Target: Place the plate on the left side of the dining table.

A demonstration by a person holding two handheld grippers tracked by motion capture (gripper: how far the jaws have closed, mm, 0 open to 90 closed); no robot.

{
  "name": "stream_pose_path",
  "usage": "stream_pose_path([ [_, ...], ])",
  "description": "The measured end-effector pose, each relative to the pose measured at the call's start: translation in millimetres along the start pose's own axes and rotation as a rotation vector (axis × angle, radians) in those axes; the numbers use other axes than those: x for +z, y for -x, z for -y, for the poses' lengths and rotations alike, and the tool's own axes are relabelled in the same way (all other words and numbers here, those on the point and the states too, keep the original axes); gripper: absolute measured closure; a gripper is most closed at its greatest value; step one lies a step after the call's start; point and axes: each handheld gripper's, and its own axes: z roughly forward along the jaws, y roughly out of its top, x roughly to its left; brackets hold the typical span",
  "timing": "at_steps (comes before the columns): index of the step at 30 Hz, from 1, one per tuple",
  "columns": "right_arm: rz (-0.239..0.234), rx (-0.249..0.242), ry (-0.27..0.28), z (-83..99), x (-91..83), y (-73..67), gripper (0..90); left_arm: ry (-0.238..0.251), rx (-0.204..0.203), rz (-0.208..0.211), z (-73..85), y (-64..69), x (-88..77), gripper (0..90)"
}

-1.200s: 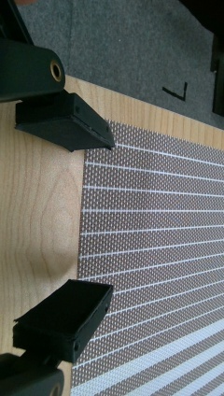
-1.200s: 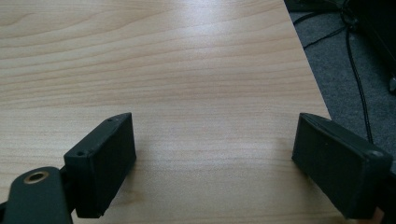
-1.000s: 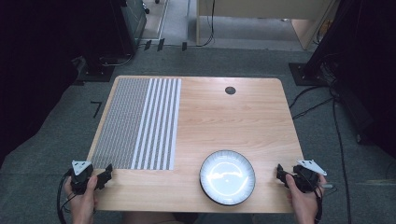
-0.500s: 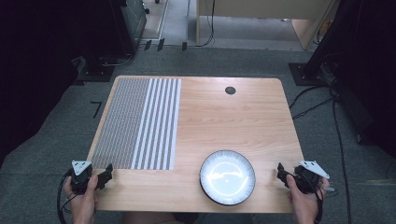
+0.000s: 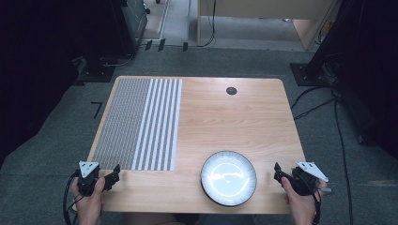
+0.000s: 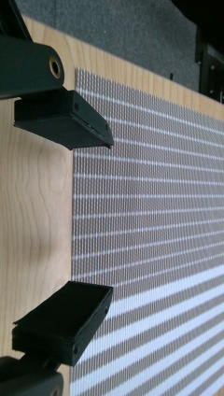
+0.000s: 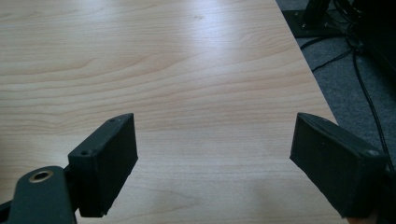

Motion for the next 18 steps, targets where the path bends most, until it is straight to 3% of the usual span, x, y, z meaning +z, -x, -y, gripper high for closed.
stream_pose_path([
  [10,-0.026,0.010,0.009,-1.5,-5.8,-12.0,14.5,0.009,-0.003,0.045,-0.6,17.5,-1.6,23.2],
  [18,-0.050,0.008,0.019,-1.8,-11.1,-23.4,15.0,0.018,0.023,0.081,-0.9,35.1,-3.8,21.9],
])
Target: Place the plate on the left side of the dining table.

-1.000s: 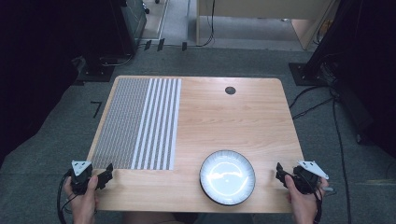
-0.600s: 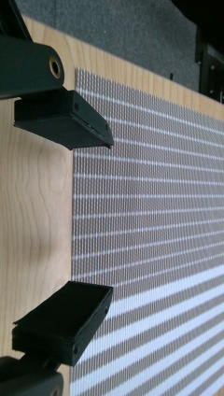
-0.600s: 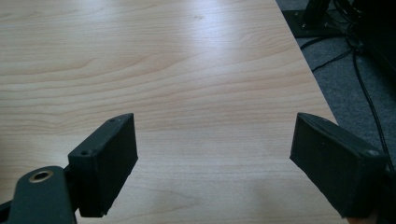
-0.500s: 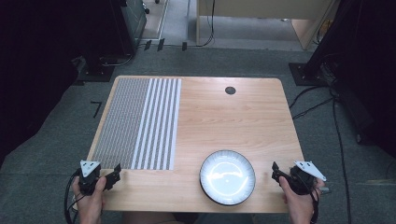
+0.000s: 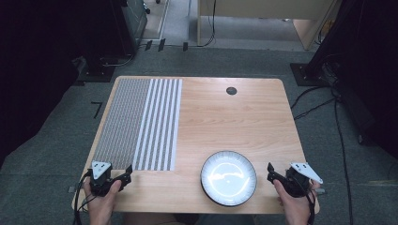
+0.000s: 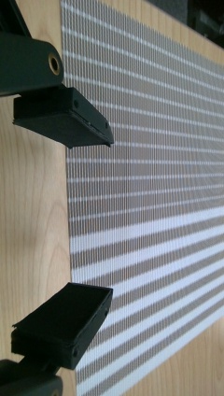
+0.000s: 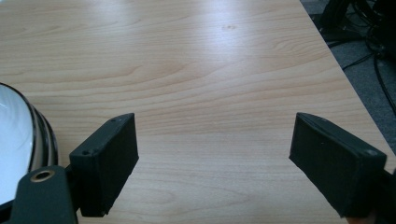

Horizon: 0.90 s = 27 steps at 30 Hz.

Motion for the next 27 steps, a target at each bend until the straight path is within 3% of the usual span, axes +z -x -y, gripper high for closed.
stream_pose_path([
  [3,-0.008,0.004,0.003,-0.1,-1.1,-2.6,15.5,0.000,0.005,0.023,0.3,8.4,0.7,21.9],
  [6,-0.013,0.008,0.006,-0.2,-1.9,-6.3,16.6,0.001,-0.009,0.071,-0.8,15.3,0.6,21.1],
  [17,-0.021,0.036,0.014,-0.9,-2.8,-12.7,20.0,0.006,0.051,0.113,-2.8,48.4,3.5,20.3],
  [19,-0.027,0.031,0.016,-0.9,-2.4,-16.2,20.5,0.006,0.056,0.129,-3.9,55.7,5.1,20.3],
  [20,-0.030,0.030,0.015,-0.9,-2.5,-17.3,20.6,0.000,0.039,0.174,-5.7,61.4,5.7,20.1],
  [27,-0.017,0.026,0.008,-0.9,-3.8,-20.8,22.7,0.012,0.056,0.213,-10.8,79.8,5.5,19.0],
])
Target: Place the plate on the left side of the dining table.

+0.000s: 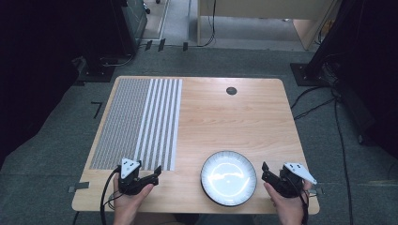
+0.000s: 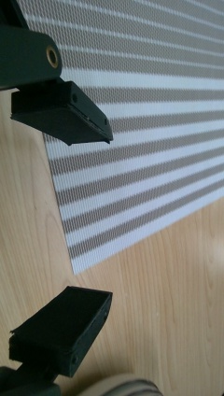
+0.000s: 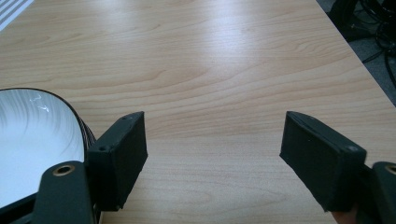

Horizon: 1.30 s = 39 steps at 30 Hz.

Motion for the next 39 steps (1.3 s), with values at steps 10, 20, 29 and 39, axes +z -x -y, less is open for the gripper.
stream_pose_path([
  [10,-0.010,-0.011,0.000,0.7,-1.3,-3.6,26.1,-0.001,0.061,0.050,-11.4,39.3,16.8,19.0],
  [20,-0.029,-0.033,0.014,3.3,-1.7,-9.3,38.0,0.002,0.104,0.150,-17.2,78.5,30.8,27.0],
  [29,-0.061,-0.048,0.072,6.3,-7.1,-16.0,49.3,-0.009,0.144,0.237,-8.6,100.6,37.2,39.5],
  [39,-0.247,-0.024,0.050,12.6,-5.2,-21.3,72.0,-0.037,0.154,0.301,-2.4,110.0,40.5,56.4],
])
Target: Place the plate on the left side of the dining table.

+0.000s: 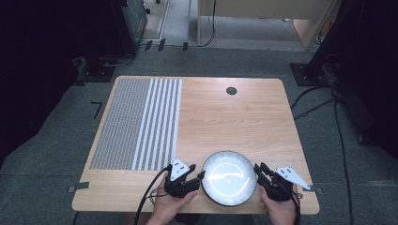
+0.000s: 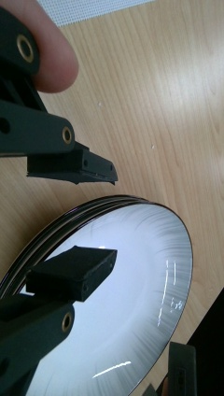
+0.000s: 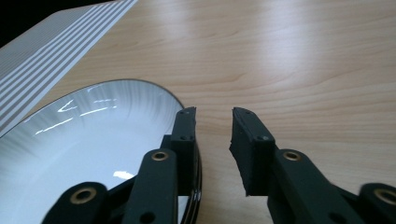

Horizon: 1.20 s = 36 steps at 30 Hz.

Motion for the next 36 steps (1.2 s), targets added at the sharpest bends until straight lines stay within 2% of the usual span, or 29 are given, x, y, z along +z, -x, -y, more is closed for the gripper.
stream_pose_path([
  [1,0.000,0.000,0.000,0.0,0.0,0.0,72.0,0.000,0.000,0.000,0.0,0.0,0.0,57.3],
  [5,-0.048,0.009,-0.048,2.4,2.3,0.7,74.7,-0.003,0.003,0.006,1.4,1.4,0.2,59.0],
  [8,-0.041,0.010,-0.073,3.0,2.9,-0.2,73.4,-0.004,0.009,0.008,3.2,3.0,1.4,59.9],
  [10,-0.042,0.016,-0.086,2.7,3.0,-0.4,76.3,-0.010,0.013,0.011,4.7,4.1,2.8,62.1],
  [11,-0.063,0.078,-0.131,1.2,2.3,-0.1,78.3,-0.014,0.013,0.016,5.5,4.5,3.8,62.9],
  [12,-0.063,0.078,-0.131,1.2,2.3,-0.1,78.3,-0.020,0.017,0.019,6.3,4.8,4.5,62.9],
  [13,-0.054,0.110,-0.157,0.4,1.5,0.4,80.0,-0.023,0.019,0.022,7.4,5.5,5.5,63.8],
  [15,-0.051,0.119,-0.163,0.1,1.1,0.5,80.8,-0.030,0.020,0.030,8.5,5.9,6.6,63.8],
  [16,-0.057,0.143,-0.181,-1.1,-0.1,0.1,83.1,-0.033,0.018,0.037,9.0,6.5,7.6,63.7],
  [20,-0.044,0.130,-0.179,-1.0,-0.6,-2.0,83.5,-0.033,0.026,0.038,9.3,7.5,7.6,65.0],
  [25,-0.031,0.144,-0.181,0.5,0.9,-3.6,83.5,-0.032,0.026,0.039,9.7,7.2,8.0,65.0],
  [27,-0.033,0.165,-0.180,1.3,1.9,-2.9,84.0,-0.033,0.027,0.034,10.1,8.4,8.7,63.4],
  [28,-0.044,0.199,-0.186,0.6,2.2,-0.6,84.5,-0.034,0.026,0.034,10.3,8.7,9.0,62.8],
  [29,-0.044,0.199,-0.186,0.6,2.2,-0.6,84.5,-0.034,0.026,0.034,10.3,8.7,9.0,62.7],
  [32,-0.058,0.245,-0.181,1.0,3.0,2.4,85.0,-0.032,0.028,0.039,10.3,8.5,9.1,61.9],
  [36,-0.059,0.255,-0.176,1.6,2.9,2.8,85.1,-0.026,0.030,0.041,10.3,8.6,8.8,61.2],
])
